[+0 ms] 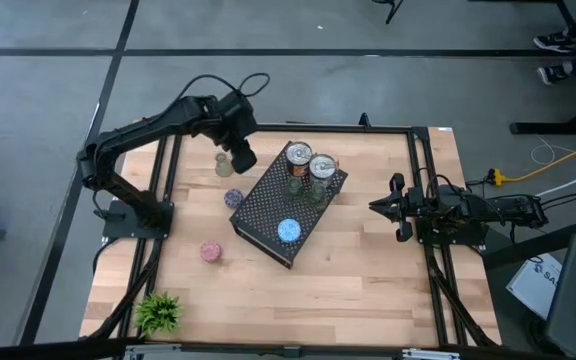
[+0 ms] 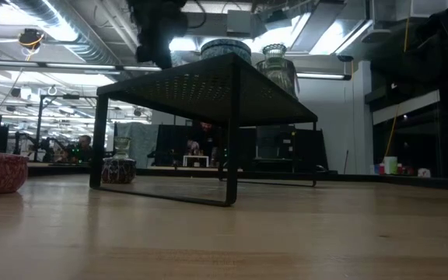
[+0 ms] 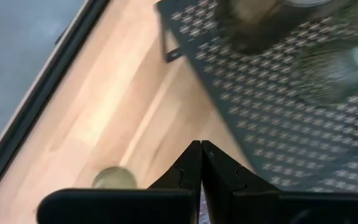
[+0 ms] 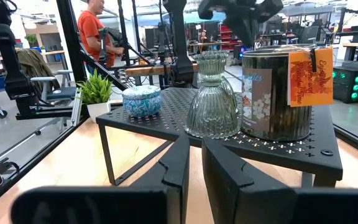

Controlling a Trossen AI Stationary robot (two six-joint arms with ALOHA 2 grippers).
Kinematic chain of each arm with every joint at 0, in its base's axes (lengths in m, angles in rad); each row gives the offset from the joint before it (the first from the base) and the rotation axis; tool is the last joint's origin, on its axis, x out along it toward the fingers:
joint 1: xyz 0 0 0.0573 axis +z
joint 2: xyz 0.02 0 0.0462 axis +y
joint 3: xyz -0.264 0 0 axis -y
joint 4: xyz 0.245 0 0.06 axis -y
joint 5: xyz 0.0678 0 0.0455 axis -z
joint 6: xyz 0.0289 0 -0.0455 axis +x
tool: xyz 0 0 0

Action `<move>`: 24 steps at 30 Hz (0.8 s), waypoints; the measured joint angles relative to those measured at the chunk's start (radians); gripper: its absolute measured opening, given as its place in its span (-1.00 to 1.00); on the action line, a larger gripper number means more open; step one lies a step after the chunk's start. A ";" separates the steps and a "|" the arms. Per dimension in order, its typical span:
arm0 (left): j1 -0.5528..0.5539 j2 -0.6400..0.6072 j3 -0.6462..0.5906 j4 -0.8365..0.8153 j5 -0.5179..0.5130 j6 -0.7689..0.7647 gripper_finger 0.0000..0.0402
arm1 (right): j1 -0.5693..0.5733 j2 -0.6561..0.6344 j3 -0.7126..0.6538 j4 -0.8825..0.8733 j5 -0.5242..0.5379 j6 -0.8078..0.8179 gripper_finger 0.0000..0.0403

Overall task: Pick & Place candle stick holders
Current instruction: Put the glass candle holder on the shelf

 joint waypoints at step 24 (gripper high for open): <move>0.182 -0.089 -0.257 0.038 -0.080 -0.084 0.21 | 0.000 0.000 0.000 0.000 0.000 0.000 -0.76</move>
